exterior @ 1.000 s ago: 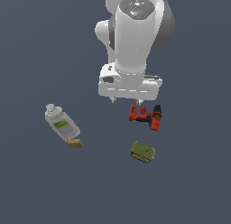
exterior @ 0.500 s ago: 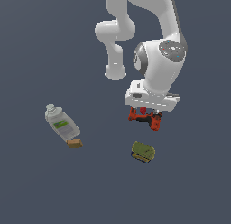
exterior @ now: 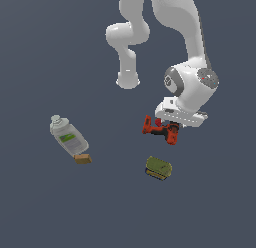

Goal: Pick up a designated object from a clutter of objects.

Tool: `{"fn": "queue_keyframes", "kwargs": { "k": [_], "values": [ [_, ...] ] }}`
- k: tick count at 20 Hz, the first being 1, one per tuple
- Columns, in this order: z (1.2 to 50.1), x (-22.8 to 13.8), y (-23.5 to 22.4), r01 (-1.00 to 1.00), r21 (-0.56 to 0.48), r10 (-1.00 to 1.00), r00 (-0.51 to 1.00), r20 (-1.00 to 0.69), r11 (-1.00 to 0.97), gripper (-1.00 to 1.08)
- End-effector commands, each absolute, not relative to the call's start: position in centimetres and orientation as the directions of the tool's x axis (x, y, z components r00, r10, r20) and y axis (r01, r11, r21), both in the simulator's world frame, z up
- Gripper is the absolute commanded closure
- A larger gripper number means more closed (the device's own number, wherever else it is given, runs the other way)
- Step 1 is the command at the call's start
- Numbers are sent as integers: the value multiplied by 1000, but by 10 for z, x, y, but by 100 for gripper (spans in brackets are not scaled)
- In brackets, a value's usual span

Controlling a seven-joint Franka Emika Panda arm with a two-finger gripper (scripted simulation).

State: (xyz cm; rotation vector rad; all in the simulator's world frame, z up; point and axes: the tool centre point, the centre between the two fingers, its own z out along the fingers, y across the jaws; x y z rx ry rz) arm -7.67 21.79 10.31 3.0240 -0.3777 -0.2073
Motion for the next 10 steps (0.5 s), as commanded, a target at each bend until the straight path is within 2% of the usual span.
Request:
{"fn": "queue_keyframes", "kwargs": {
  "k": [1, 10],
  "values": [
    [88, -89, 232, -251, 117, -265, 956, -127, -961, -100],
    [57, -119, 258, -273, 149, -293, 947, -131, -950, -100]
  ]
}}
